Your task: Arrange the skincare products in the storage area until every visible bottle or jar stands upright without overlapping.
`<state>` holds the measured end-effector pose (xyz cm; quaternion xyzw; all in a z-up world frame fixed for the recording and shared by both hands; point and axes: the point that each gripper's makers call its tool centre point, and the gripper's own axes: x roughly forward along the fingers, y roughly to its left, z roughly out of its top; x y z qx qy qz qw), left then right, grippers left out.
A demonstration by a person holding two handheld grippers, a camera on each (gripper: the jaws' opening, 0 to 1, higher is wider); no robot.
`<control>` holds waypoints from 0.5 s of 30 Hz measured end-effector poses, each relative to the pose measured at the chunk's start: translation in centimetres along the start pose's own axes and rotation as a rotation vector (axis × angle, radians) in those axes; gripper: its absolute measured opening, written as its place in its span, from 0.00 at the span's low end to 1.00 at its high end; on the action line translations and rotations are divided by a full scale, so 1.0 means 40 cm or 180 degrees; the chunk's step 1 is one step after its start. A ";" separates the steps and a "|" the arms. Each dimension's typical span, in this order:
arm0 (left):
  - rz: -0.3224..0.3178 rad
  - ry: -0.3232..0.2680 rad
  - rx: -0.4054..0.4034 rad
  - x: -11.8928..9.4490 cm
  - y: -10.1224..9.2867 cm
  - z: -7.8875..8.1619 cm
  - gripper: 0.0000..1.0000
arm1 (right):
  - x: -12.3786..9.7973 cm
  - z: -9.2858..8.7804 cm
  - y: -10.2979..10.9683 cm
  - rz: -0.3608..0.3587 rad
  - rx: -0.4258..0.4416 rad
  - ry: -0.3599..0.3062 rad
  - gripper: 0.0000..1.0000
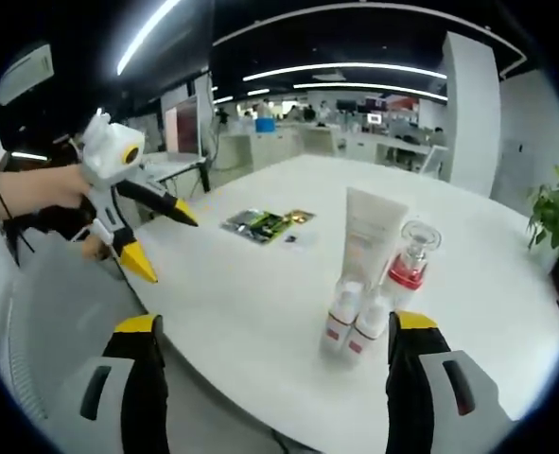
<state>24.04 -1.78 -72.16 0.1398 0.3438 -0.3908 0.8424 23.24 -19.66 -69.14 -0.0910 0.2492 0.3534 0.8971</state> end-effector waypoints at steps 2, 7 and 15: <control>0.0021 -0.0017 -0.0036 -0.013 0.000 -0.011 0.80 | 0.002 -0.002 0.004 -0.0002 -0.0039 0.0035 0.97; 0.0074 -0.0038 -0.0138 -0.048 0.007 -0.042 0.79 | 0.001 -0.006 0.003 -0.0003 -0.0068 0.0062 0.97; 0.0197 -0.0145 -0.0389 -0.087 0.020 -0.079 0.84 | 0.004 -0.007 -0.002 0.0013 -0.0006 0.0043 0.97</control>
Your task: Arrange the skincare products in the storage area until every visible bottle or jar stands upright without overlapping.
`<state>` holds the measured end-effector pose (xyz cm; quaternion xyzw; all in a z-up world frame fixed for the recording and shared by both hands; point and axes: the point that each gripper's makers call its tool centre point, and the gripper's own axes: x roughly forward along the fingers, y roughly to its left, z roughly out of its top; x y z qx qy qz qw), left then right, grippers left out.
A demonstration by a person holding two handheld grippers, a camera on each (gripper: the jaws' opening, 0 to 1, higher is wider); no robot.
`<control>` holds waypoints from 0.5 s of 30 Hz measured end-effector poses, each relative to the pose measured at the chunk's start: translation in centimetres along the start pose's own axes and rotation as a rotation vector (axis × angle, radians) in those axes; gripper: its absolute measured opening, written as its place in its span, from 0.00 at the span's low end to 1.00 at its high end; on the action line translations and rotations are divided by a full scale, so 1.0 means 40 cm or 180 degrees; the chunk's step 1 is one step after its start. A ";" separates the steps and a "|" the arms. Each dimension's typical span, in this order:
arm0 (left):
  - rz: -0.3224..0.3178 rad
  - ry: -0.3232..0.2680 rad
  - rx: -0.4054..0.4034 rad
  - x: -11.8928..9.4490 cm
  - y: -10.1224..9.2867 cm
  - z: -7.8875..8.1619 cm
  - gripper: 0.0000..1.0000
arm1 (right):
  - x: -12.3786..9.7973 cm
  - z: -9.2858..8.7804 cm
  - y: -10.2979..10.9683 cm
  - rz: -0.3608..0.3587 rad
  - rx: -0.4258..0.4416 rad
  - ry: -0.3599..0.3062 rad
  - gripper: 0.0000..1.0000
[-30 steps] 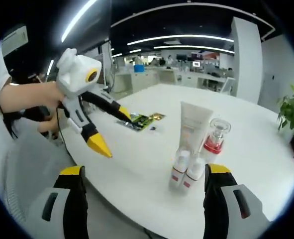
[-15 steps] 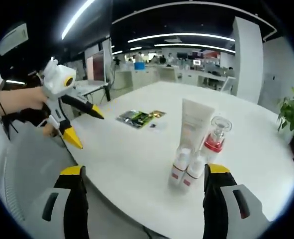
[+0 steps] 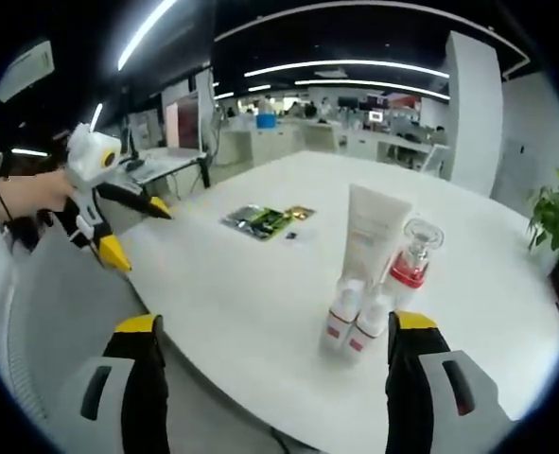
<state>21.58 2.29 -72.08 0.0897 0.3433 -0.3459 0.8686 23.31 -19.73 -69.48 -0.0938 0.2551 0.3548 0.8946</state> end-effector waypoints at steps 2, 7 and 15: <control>0.0014 -0.0018 -0.0063 -0.008 0.003 -0.014 0.84 | 0.001 -0.001 0.000 0.0008 -0.0002 0.0006 0.96; 0.0054 -0.0198 -0.0341 -0.030 -0.005 -0.019 0.85 | 0.001 -0.001 0.003 0.0029 -0.0024 0.0005 0.95; 0.0133 -0.0315 -0.0550 -0.046 -0.009 -0.027 0.89 | 0.001 -0.004 0.008 0.0062 -0.0039 0.0021 0.95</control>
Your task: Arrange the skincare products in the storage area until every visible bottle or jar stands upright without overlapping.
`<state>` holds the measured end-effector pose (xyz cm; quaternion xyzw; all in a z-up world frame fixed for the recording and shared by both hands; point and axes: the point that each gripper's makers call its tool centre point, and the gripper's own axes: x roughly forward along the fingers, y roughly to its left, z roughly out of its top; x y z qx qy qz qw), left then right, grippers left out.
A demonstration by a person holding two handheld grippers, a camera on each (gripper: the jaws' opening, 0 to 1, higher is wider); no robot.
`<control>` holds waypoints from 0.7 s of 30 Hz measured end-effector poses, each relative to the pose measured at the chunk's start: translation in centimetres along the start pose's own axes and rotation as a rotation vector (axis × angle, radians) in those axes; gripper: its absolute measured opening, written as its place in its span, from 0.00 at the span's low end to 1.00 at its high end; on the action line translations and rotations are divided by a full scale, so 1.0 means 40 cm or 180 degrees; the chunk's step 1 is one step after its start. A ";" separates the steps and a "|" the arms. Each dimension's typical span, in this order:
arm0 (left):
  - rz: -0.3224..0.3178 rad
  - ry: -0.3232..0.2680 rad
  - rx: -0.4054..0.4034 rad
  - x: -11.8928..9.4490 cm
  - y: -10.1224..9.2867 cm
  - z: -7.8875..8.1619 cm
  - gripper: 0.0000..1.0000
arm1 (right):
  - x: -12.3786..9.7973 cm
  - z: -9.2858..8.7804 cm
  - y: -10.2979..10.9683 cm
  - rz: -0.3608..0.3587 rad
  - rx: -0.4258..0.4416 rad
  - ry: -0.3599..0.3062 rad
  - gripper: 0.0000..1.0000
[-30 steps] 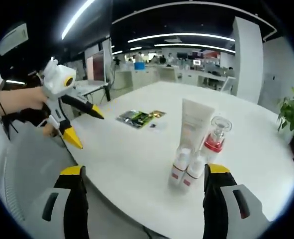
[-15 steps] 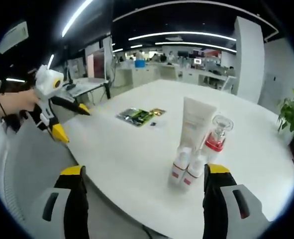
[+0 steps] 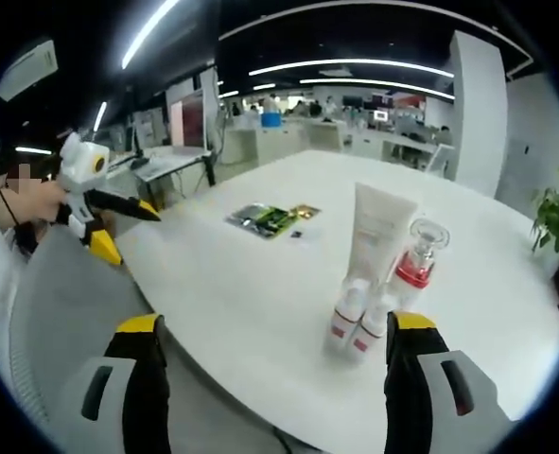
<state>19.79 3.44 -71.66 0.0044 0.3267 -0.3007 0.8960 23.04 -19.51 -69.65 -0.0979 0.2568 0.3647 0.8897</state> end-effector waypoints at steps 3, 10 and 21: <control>0.0002 -0.0011 -0.0051 -0.001 0.000 0.002 0.90 | 0.001 0.001 0.002 0.0013 0.0009 -0.0006 0.95; 0.0001 -0.0070 -0.0138 0.002 -0.007 0.012 0.92 | 0.000 0.001 0.002 0.0014 0.0007 -0.0015 0.95; -0.0010 -0.0050 -0.0132 0.013 -0.007 0.031 0.92 | 0.002 -0.003 0.013 0.0065 -0.0029 0.0014 0.95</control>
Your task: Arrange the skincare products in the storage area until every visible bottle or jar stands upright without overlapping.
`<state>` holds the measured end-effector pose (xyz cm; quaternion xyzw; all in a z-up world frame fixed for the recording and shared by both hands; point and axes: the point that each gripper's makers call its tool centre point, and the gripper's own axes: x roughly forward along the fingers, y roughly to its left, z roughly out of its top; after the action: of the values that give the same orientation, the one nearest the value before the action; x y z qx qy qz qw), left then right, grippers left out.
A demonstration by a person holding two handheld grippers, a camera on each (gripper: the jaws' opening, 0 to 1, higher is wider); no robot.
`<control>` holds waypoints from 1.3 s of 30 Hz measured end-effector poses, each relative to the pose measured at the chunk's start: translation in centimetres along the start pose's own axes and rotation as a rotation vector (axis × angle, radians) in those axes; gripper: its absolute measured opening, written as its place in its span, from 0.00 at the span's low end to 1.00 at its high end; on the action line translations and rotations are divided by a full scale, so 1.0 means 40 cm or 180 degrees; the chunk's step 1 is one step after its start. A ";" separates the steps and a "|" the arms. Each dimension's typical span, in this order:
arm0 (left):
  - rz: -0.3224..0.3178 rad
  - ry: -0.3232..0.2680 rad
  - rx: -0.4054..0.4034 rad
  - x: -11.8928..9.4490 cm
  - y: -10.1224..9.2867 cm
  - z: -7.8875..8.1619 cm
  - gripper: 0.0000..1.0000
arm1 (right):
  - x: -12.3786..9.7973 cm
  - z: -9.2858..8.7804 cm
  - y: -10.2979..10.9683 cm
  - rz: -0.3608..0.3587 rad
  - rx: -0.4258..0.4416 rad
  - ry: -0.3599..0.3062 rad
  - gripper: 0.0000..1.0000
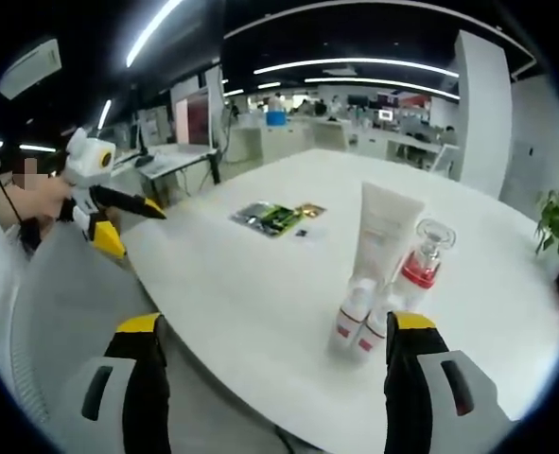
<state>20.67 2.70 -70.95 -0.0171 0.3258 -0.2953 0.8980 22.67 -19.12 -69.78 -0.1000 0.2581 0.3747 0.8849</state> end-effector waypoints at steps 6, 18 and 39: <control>0.0017 0.0055 0.0028 0.022 0.011 0.007 0.89 | -0.001 0.001 0.004 0.0011 -0.0026 -0.0003 0.95; 0.0003 0.0198 0.0110 0.074 0.011 0.012 0.85 | 0.001 0.000 0.012 0.0059 -0.0040 0.0013 0.95; -0.0043 0.0395 0.0268 0.174 0.047 0.042 0.80 | 0.001 0.007 0.002 0.0026 0.0019 -0.0020 0.95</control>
<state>26.91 0.22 -74.04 0.0368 0.3680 -0.3153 0.8740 22.76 -18.94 -69.55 -0.0952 0.2568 0.3779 0.8844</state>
